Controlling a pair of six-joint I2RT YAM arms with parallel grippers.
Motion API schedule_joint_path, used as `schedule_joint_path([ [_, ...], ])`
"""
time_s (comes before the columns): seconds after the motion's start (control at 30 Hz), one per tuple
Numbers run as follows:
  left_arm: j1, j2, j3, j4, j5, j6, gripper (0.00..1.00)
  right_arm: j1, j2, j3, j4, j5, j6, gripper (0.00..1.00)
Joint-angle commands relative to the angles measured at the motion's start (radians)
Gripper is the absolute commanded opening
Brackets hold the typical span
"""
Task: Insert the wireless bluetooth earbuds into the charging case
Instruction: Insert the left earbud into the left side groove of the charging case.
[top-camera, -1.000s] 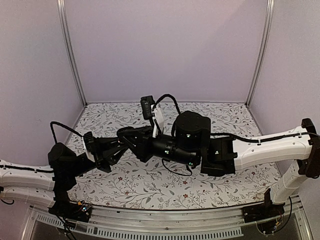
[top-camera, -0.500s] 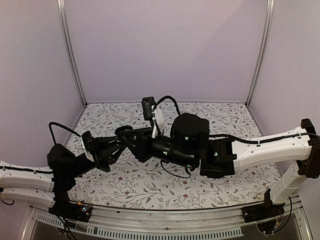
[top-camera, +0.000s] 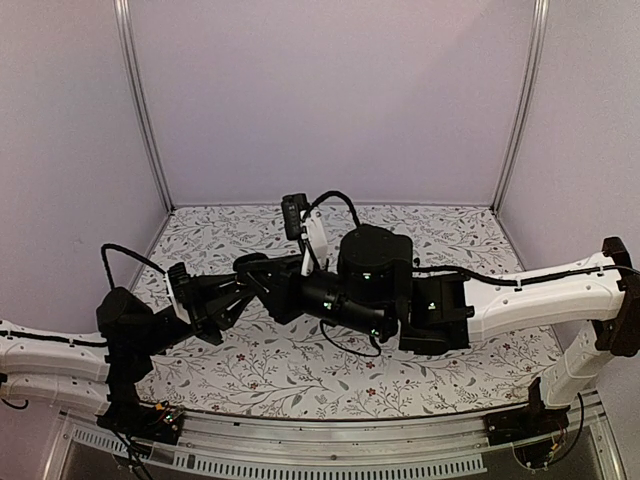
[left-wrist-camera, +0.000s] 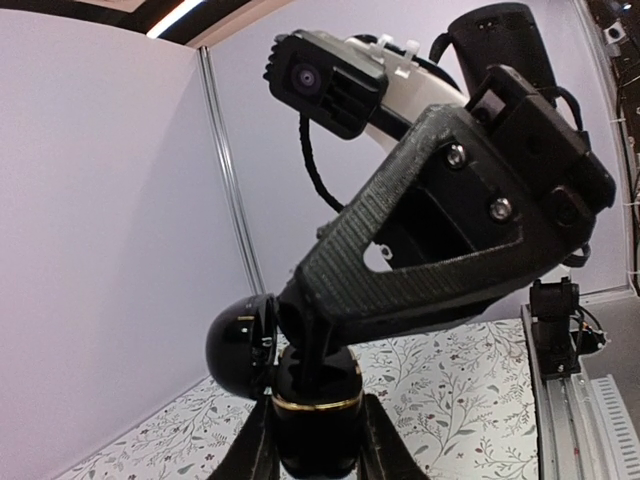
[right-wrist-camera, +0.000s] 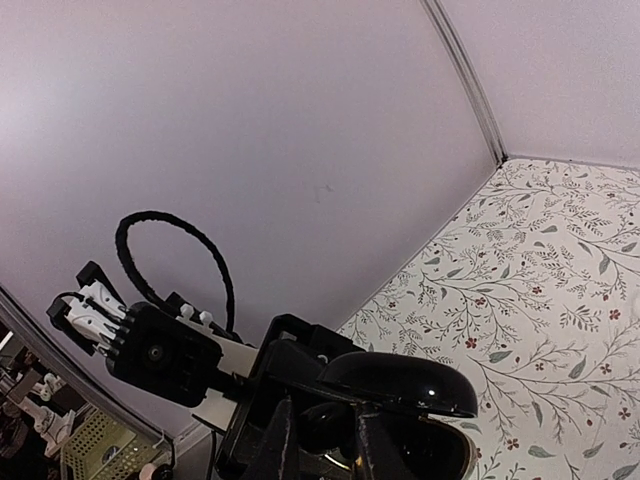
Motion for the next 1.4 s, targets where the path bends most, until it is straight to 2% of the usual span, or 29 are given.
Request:
schedule_joint_path([
  [0.0,-0.018,-0.011,0.013,0.083,0.041,0.002,0.0,-0.015,0.026,0.013,-0.098,0.112,0.01,0.02],
  [0.17,-0.018,-0.014,0.01,0.09,0.055,0.002,0.0,-0.019,0.02,0.01,-0.112,0.13,0.041,0.0],
  [0.63,-0.017,-0.006,0.013,0.109,0.058,0.032,0.0,-0.053,0.007,-0.018,-0.101,0.06,0.195,0.0],
  [0.67,-0.018,-0.006,0.014,0.106,0.057,0.034,0.0,-0.055,0.008,-0.015,-0.101,0.06,0.194,0.01],
  [0.77,-0.018,-0.008,0.015,0.104,0.056,0.034,0.0,-0.055,0.013,-0.007,-0.109,0.067,0.184,0.12],
  [0.87,-0.017,-0.012,0.015,0.103,0.047,0.031,0.0,-0.054,0.011,-0.007,-0.113,0.076,0.179,0.18],
  [1.2,-0.017,-0.012,0.007,0.12,0.042,0.004,0.0,-0.054,-0.002,0.011,-0.134,0.118,0.127,0.23],
  [1.37,-0.016,0.005,0.007,0.132,0.041,-0.009,0.0,-0.053,0.018,0.035,-0.123,0.063,0.09,0.23],
])
